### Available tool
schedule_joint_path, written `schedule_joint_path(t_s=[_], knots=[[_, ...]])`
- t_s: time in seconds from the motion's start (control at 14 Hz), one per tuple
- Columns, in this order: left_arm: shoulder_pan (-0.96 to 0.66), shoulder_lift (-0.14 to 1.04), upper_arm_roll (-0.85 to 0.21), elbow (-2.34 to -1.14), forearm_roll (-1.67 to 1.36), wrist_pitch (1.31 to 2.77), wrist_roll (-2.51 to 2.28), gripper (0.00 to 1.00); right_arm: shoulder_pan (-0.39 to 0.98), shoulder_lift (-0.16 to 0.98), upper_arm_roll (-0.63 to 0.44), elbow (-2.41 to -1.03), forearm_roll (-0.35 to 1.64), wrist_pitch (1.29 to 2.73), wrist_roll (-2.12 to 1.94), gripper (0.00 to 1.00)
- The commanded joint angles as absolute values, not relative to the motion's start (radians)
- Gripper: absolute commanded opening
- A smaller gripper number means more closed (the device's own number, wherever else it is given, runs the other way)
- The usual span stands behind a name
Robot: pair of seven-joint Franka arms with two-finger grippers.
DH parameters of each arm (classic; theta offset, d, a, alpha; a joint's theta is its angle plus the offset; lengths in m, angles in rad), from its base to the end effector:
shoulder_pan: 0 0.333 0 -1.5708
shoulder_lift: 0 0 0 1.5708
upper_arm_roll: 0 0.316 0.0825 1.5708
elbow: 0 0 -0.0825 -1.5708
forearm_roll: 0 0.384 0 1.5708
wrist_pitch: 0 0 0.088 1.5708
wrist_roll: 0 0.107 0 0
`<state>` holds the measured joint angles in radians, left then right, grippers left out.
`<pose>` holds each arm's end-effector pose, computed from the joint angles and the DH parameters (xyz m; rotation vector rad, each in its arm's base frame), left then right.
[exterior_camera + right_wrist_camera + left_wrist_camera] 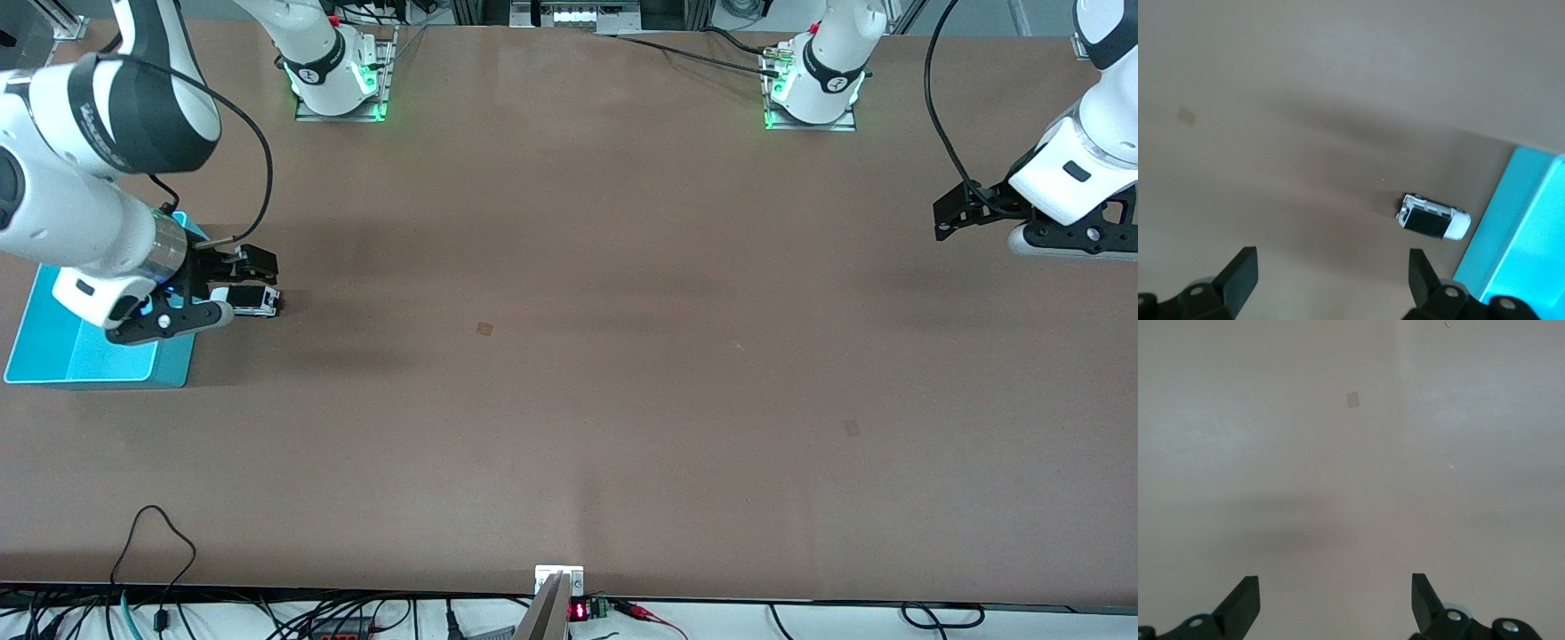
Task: Wind and store white jeep toy
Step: 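Reach the right gripper to the jeep beside the box and grasp it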
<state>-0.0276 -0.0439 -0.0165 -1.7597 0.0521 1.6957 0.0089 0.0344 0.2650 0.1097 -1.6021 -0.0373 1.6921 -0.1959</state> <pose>0.5460 -0.0193 0.5698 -3.0874 0.0926 0.0296 0.6165 0.0797 0.4633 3.0799 0.5389 -0.2719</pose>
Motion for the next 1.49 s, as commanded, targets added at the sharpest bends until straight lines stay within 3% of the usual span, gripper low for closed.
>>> schedule_joint_path(t_s=[0.0,0.21,0.64,1.07,1.42], knots=[[-0.026,-0.055,-0.011,-1.758,0.032,1.692,0.034,1.00,0.012,0.275,0.112,-1.650,-0.048,1.710,-0.401,1.00],[-0.026,-0.055,-0.011,-1.758,0.032,1.690,0.032,1.00,-0.003,0.282,0.109,-1.707,-0.061,1.787,-0.657,1.00],[-0.029,-0.057,-0.012,-1.758,0.032,1.683,0.032,1.00,-0.096,0.276,0.109,-1.964,-0.061,2.116,-1.158,1.00],[-0.029,-0.057,-0.012,-1.758,0.032,1.683,0.034,1.00,-0.222,0.250,0.110,-2.248,-0.058,2.472,-1.380,1.00],[-0.028,-0.057,-0.012,-1.758,0.032,1.681,0.034,1.00,-0.267,0.245,0.110,-2.348,-0.058,2.615,-1.483,1.00]])
